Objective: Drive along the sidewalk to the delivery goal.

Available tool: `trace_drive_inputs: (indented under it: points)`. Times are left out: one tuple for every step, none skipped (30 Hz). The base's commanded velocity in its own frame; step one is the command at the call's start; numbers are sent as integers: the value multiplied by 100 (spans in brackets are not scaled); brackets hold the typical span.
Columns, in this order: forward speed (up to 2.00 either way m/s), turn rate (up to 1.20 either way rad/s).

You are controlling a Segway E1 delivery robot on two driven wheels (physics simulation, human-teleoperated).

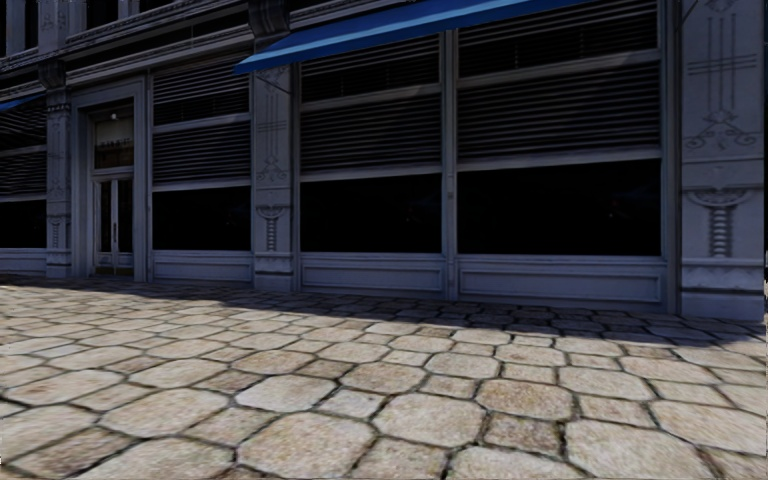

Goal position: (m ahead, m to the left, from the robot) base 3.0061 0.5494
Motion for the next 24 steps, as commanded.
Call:
trace_drive_inputs:
  points:
    - [126, 60]
    - [126, 60]
    - [126, 60]
    - [126, 60]
    - [126, 60]
    - [126, 60]
    - [126, 61]
    - [126, 61]
    - [126, 61]
    - [126, 61]
    - [126, 61]
    - [126, 61]
    - [126, 61]
    - [126, 61]
    - [126, 61]
    - [126, 61]
    - [126, 61]
    - [126, 61]
    - [126, 61]
    - [126, 60]
    - [126, 40]
    - [126, 40]
    - [126, 0]
    - [126, 0]
